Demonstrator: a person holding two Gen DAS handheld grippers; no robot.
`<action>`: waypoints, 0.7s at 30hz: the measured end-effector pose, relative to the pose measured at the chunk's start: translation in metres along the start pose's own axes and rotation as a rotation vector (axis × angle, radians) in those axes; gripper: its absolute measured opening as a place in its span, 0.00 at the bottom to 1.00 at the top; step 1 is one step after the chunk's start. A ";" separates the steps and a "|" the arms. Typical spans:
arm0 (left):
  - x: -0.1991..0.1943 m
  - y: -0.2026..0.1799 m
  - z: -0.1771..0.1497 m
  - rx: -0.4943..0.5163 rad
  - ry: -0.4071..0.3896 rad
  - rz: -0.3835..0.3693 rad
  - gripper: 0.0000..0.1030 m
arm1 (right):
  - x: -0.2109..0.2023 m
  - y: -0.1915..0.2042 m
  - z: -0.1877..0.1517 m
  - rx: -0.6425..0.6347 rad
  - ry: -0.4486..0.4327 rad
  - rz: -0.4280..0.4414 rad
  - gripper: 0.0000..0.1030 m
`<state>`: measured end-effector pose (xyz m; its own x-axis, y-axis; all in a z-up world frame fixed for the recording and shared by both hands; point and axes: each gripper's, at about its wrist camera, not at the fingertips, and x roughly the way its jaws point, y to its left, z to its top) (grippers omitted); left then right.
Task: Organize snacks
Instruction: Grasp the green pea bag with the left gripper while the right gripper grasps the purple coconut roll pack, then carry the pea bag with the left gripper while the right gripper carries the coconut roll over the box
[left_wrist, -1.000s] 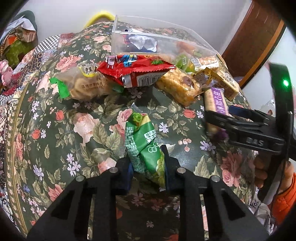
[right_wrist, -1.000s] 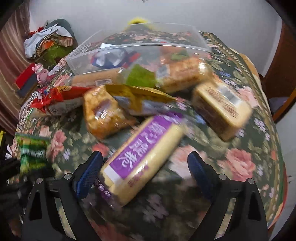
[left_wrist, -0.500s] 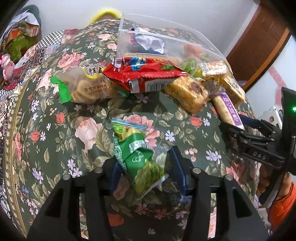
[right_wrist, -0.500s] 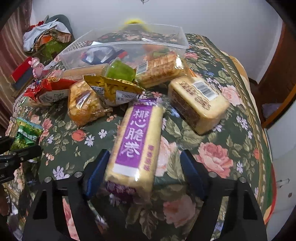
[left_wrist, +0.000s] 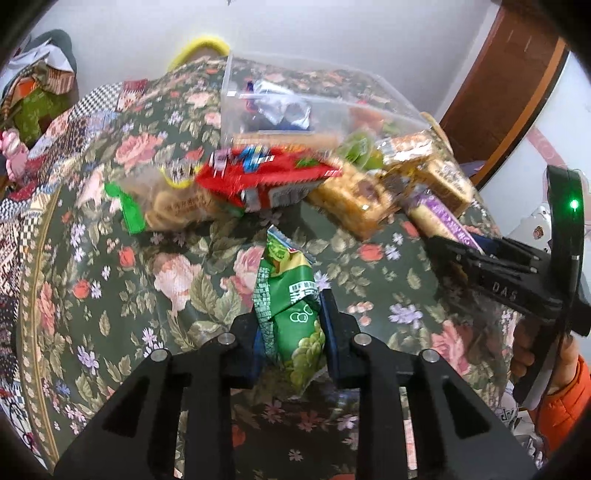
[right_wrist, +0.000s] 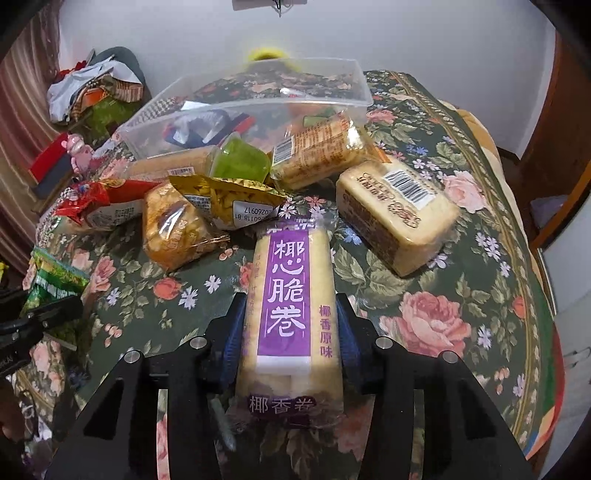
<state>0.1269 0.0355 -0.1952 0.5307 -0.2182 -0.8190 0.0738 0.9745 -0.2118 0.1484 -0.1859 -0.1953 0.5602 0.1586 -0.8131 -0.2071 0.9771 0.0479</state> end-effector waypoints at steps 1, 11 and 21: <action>-0.003 -0.001 0.002 0.000 -0.008 0.000 0.26 | -0.003 0.000 -0.001 -0.002 -0.005 -0.003 0.41; -0.035 -0.013 0.027 -0.006 -0.100 -0.036 0.26 | -0.040 -0.004 0.007 -0.003 -0.079 0.002 0.41; -0.047 -0.020 0.064 0.019 -0.174 -0.008 0.26 | -0.067 0.002 0.041 0.011 -0.202 0.051 0.41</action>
<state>0.1547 0.0294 -0.1187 0.6682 -0.2153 -0.7121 0.0934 0.9739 -0.2068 0.1432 -0.1884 -0.1169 0.6987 0.2318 -0.6768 -0.2308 0.9685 0.0935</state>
